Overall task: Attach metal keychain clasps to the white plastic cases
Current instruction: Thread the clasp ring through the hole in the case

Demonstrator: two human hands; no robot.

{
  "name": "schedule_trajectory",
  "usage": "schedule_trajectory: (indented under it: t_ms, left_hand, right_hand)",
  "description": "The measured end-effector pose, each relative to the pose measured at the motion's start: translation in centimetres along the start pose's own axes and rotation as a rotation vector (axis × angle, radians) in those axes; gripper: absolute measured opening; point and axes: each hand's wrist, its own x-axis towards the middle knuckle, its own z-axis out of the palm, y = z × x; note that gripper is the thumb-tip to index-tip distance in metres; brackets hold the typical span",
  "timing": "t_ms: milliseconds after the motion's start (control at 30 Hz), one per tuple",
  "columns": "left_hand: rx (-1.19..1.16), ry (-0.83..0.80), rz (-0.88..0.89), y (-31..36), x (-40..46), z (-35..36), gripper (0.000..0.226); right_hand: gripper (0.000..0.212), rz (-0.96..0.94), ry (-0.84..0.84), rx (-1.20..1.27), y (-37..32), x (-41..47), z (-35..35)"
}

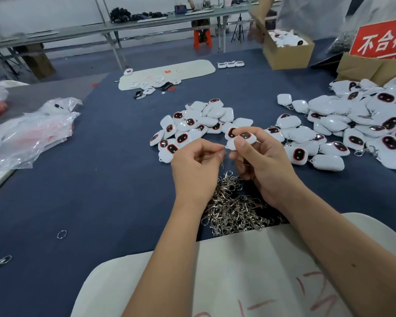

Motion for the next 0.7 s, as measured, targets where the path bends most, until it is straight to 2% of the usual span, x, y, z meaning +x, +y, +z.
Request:
schedule_trajectory:
  t_ms: [100,200,267,367,433,500,567,600,700]
  left_hand:
    - [0.128,-0.002,0.092,-0.3,-0.1,0.2,0.028]
    - [0.178,-0.013,0.165,-0.3,-0.5,0.5,0.028]
    - [0.231,-0.032,0.202,-0.4,-0.7,0.7,0.022]
    - [0.444,-0.104,0.254,-0.6,-0.7,1.1,0.014]
    - [0.579,-0.147,0.295,-0.6,-0.8,1.2,0.016]
    - [0.657,-0.163,0.323,-0.5,-0.7,1.4,0.017]
    - [0.709,-0.191,0.320,-0.3,-0.4,1.7,0.016]
    - [0.732,-0.215,0.316,-0.2,-0.1,1.9,0.016]
    - [0.795,-0.322,0.311,0.1,1.0,3.2,0.030]
  right_hand:
    - [0.014,0.000,0.027,-0.033,0.1,0.0,0.0]
    - [0.014,-0.029,0.105,-0.084,0.3,-0.1,-0.1]
    - [0.015,-0.072,0.217,-0.116,0.3,0.0,-0.2]
    - [0.017,-0.155,0.493,-0.177,0.4,0.3,-0.5]
    - [0.030,-0.209,0.675,-0.235,0.4,0.4,-0.9]
    - [0.062,-0.227,0.784,-0.280,0.4,0.4,-1.4]
    - [0.081,-0.211,0.789,-0.330,0.5,0.4,-1.5]
    - [0.081,-0.194,0.764,-0.374,0.5,0.4,-1.4]
    - [0.059,-0.144,0.669,-0.539,0.4,0.3,-1.0]
